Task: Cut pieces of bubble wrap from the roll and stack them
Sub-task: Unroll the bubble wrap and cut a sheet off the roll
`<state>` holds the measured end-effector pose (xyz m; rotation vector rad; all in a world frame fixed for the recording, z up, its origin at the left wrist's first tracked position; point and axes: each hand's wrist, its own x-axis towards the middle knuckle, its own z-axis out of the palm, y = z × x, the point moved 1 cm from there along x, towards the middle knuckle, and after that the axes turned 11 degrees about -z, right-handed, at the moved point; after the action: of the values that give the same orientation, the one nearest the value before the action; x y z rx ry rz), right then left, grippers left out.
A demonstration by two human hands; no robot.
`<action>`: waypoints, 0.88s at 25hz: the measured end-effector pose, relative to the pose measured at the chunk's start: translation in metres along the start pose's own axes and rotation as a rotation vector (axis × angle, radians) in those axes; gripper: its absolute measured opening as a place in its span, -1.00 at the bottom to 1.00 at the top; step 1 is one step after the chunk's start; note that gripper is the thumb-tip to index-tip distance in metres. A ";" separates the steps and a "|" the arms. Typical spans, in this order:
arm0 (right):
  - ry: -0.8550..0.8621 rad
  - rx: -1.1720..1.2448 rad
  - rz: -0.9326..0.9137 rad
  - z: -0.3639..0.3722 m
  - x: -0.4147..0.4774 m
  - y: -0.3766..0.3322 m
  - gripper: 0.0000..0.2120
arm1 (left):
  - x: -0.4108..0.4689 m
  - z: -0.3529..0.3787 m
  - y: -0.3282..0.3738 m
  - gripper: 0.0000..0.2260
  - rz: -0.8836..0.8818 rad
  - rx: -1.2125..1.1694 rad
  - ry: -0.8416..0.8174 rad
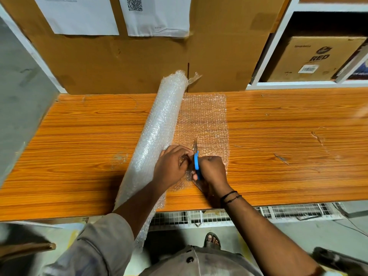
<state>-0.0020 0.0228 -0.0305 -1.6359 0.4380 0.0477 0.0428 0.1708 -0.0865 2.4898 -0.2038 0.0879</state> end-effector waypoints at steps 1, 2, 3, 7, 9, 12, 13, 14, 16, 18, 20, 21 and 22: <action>-0.003 -0.027 -0.005 -0.001 0.000 0.000 -0.73 | 0.000 0.000 0.000 -0.78 0.000 -0.005 0.001; -0.006 -0.043 -0.007 -0.002 0.001 0.001 -0.73 | 0.000 0.000 0.001 -0.79 0.001 -0.004 0.003; -0.007 -0.054 -0.010 -0.003 0.003 0.001 -0.72 | 0.000 0.000 0.001 -0.79 -0.001 0.001 0.001; -0.026 -0.040 -0.019 -0.002 0.015 -0.004 -0.65 | 0.000 0.001 0.000 -0.84 -0.001 -0.007 0.007; -0.045 -0.086 -0.035 -0.002 0.020 -0.004 -0.70 | -0.001 0.001 0.000 -0.85 0.001 -0.026 0.010; -0.053 -0.133 -0.054 -0.006 0.023 0.003 -0.74 | -0.003 0.001 0.002 -0.88 0.003 -0.037 0.008; -0.059 -0.117 -0.049 -0.010 0.024 0.006 -0.76 | -0.005 0.002 0.004 -0.91 0.003 -0.038 0.014; -0.071 -0.103 -0.049 -0.015 0.024 0.008 -0.77 | -0.007 0.002 0.006 -0.93 -0.001 -0.043 0.019; -0.102 -0.066 -0.054 -0.023 0.023 0.013 -0.70 | -0.011 0.006 0.006 -0.95 -0.011 -0.065 0.039; -0.139 -0.012 -0.053 -0.031 0.022 0.017 -0.64 | -0.011 0.010 0.008 -0.93 -0.038 -0.103 0.064; -0.167 0.019 -0.048 -0.038 0.024 0.018 -0.65 | -0.006 0.014 0.012 -0.91 -0.080 -0.146 0.101; -0.178 0.017 -0.048 -0.041 0.024 0.018 -0.68 | -0.001 0.015 0.015 -0.90 -0.099 -0.154 0.125; -0.191 0.013 -0.050 -0.044 0.025 0.017 -0.70 | 0.006 0.016 0.018 -0.87 -0.113 -0.143 0.142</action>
<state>0.0061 -0.0267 -0.0487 -1.6113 0.2504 0.1620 0.0456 0.1462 -0.0874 2.3364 -0.0089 0.1957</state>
